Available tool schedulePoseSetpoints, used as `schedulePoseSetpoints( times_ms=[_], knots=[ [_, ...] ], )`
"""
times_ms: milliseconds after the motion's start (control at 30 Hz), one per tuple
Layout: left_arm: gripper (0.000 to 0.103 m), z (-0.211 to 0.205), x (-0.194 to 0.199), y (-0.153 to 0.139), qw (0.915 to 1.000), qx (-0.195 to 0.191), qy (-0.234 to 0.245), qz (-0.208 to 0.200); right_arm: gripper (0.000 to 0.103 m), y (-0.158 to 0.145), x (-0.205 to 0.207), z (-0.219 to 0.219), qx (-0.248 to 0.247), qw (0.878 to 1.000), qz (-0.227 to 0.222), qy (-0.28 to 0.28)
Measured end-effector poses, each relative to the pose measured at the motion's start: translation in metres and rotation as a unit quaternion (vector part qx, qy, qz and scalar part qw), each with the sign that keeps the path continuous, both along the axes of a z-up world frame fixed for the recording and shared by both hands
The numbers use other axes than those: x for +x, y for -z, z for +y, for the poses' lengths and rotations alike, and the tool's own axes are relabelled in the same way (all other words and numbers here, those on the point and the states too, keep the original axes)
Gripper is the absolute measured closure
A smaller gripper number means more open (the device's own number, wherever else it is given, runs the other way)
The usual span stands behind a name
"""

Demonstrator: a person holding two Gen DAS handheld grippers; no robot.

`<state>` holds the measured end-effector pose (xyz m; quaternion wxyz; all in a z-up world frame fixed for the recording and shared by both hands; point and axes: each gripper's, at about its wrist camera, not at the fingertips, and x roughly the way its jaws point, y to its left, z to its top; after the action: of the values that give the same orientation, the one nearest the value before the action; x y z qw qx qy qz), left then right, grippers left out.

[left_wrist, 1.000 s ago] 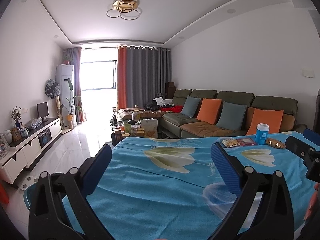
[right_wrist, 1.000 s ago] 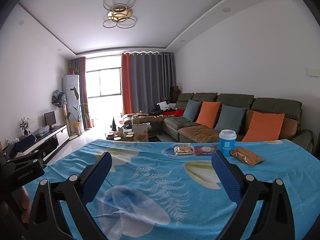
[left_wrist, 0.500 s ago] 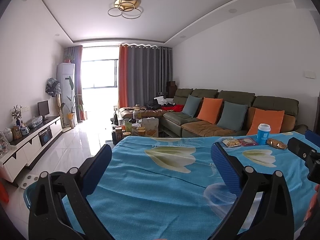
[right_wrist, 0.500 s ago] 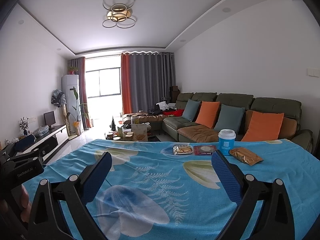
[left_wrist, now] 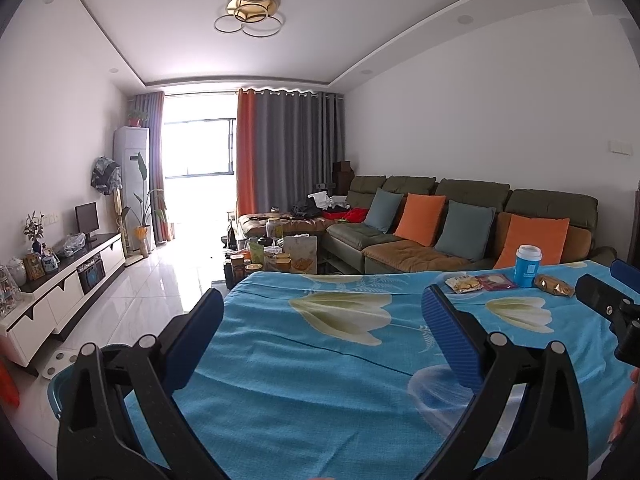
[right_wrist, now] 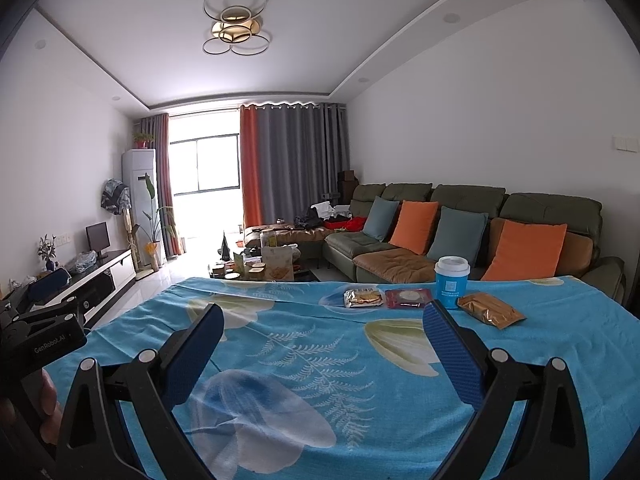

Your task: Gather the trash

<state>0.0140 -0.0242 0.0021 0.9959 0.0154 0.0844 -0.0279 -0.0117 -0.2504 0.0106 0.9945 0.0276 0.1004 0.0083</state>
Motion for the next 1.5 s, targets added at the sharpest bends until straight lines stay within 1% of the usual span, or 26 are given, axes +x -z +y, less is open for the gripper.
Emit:
schedulePoseSetpoints(
  times_ms=[1500],
  knots=[
    [0.006, -0.0007, 0.0018, 0.0009, 1.0, 0.001, 0.005, 0.006, 0.007, 0.0026, -0.0019, 0.0003, 0.002, 1.0, -0.004, 0.004]
  ],
)
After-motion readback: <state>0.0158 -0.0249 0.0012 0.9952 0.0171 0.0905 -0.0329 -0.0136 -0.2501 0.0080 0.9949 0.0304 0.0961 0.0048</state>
